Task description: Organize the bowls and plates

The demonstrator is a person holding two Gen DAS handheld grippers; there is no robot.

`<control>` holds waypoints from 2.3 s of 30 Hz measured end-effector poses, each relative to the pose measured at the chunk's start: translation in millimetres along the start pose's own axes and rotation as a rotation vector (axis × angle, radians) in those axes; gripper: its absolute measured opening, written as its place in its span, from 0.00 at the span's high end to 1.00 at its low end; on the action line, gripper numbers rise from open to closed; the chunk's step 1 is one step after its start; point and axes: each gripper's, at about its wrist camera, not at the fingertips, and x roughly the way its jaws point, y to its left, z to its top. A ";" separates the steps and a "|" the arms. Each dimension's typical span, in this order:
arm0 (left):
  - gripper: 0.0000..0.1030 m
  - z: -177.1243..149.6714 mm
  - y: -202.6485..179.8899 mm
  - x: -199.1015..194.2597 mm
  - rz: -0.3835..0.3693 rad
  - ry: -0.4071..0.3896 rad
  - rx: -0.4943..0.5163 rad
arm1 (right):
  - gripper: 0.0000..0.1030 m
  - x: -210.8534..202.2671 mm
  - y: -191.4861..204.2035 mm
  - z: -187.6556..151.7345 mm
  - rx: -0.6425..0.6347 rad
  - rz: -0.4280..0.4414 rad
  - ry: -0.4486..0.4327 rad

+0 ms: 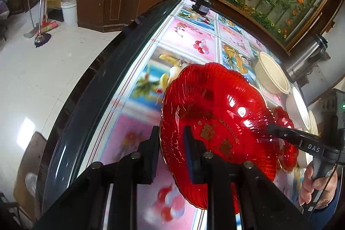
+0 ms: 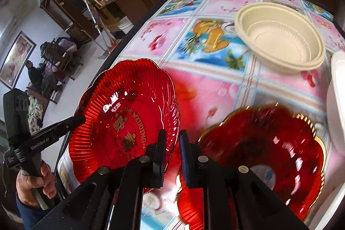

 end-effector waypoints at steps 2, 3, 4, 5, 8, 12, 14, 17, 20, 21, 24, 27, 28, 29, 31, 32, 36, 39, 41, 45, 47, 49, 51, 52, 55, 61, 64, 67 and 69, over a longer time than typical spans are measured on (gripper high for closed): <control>0.80 -11.2 3.0 -8.8 0.012 -0.011 0.001 | 0.86 -0.3 5.6 -8.6 -0.007 0.017 0.006; 0.80 -17.9 4.8 -14.0 0.019 -0.018 -0.002 | 0.86 -1.0 9.8 -14.1 -0.014 0.026 0.008; 0.80 -24.3 7.0 -18.9 0.026 -0.023 -0.006 | 0.86 -1.4 13.0 -18.2 -0.021 0.031 0.010; 0.80 -28.5 8.4 -22.1 0.029 -0.028 -0.010 | 0.86 -2.2 17.1 -23.2 -0.029 0.036 0.011; 0.80 -42.9 13.0 -33.3 0.051 -0.051 -0.019 | 0.86 -3.5 26.7 -36.3 -0.044 0.056 0.018; 0.76 -53.3 14.3 -42.6 0.056 -0.074 -0.025 | 0.86 -3.6 36.0 -50.2 -0.063 0.068 0.020; 0.76 -55.7 12.9 -44.3 0.063 -0.079 -0.024 | 0.86 -4.3 37.1 -53.9 -0.064 0.070 0.015; 0.67 -58.0 9.9 -47.6 0.067 -0.092 -0.022 | 0.85 -6.9 34.3 -56.3 -0.059 0.079 0.006; 0.40 -59.3 3.6 -59.8 0.075 -0.125 -0.014 | 0.85 -16.1 30.8 -61.0 -0.050 0.087 -0.015; 0.39 -59.5 2.1 -64.1 0.078 -0.139 -0.011 | 0.85 -20.0 29.4 -61.8 -0.049 0.087 -0.024; 0.39 -59.6 -4.0 -78.6 0.087 -0.173 -0.001 | 0.85 -32.6 22.3 -63.0 -0.039 0.096 -0.051; 0.39 -59.8 -10.7 -88.7 0.082 -0.194 0.003 | 0.85 -44.9 14.2 -65.9 -0.024 0.103 -0.078; 0.39 -60.6 -13.9 -92.1 0.078 -0.201 0.007 | 0.85 -49.0 12.1 -67.9 -0.017 0.106 -0.085; 0.39 -61.0 -15.8 -94.4 0.074 -0.204 0.010 | 0.85 -53.1 8.4 -69.1 -0.008 0.109 -0.094; 0.39 -63.2 -25.0 -98.9 0.061 -0.209 0.023 | 0.85 -60.3 1.5 -70.8 0.003 0.106 -0.115; 0.39 -64.1 -30.9 -100.0 0.054 -0.207 0.034 | 0.85 -63.5 -2.5 -71.5 0.009 0.103 -0.125; 0.39 -67.9 -57.9 -100.5 0.030 -0.202 0.082 | 0.85 -76.8 -19.4 -75.0 0.039 0.095 -0.168; 0.39 -69.9 -76.9 -99.2 0.012 -0.197 0.112 | 0.85 -88.1 -33.6 -77.4 0.060 0.078 -0.206; 0.39 -71.1 -89.4 -96.4 0.002 -0.190 0.130 | 0.85 -93.6 -42.4 -78.5 0.072 0.063 -0.228; 0.39 -72.0 -116.8 -85.7 -0.025 -0.166 0.165 | 0.86 -103.2 -62.4 -80.0 0.096 0.039 -0.270; 0.39 -71.2 -132.1 -78.0 -0.036 -0.153 0.185 | 0.86 -106.9 -72.1 -80.0 0.108 0.030 -0.288; 0.39 -69.7 -143.2 -70.9 -0.043 -0.142 0.194 | 0.86 -111.0 -82.7 -79.3 0.121 0.021 -0.303; 0.39 -65.3 -158.0 -59.0 -0.055 -0.126 0.204 | 0.86 -112.7 -92.4 -78.7 0.137 0.023 -0.306; 0.39 -63.7 -163.7 -53.4 -0.057 -0.119 0.205 | 0.86 -112.9 -95.2 -79.3 0.141 0.022 -0.304; 0.39 -54.3 -181.5 -33.7 -0.077 -0.098 0.207 | 0.86 -114.6 -103.3 -79.6 0.156 0.000 -0.307; 0.39 -31.2 -205.5 9.9 -0.081 -0.038 0.193 | 0.86 -118.8 -114.6 -80.3 0.188 -0.041 -0.322; 0.39 -21.1 -214.2 38.2 -0.049 0.004 0.195 | 0.86 -114.7 -119.6 -79.8 0.204 -0.042 -0.302; 0.39 -18.7 -217.2 53.9 -0.027 0.024 0.191 | 0.86 -112.5 -123.3 -79.2 0.218 -0.076 -0.289; 0.39 -18.6 -220.9 62.4 -0.011 0.034 0.205 | 0.86 -111.7 -126.5 -79.3 0.228 -0.104 -0.282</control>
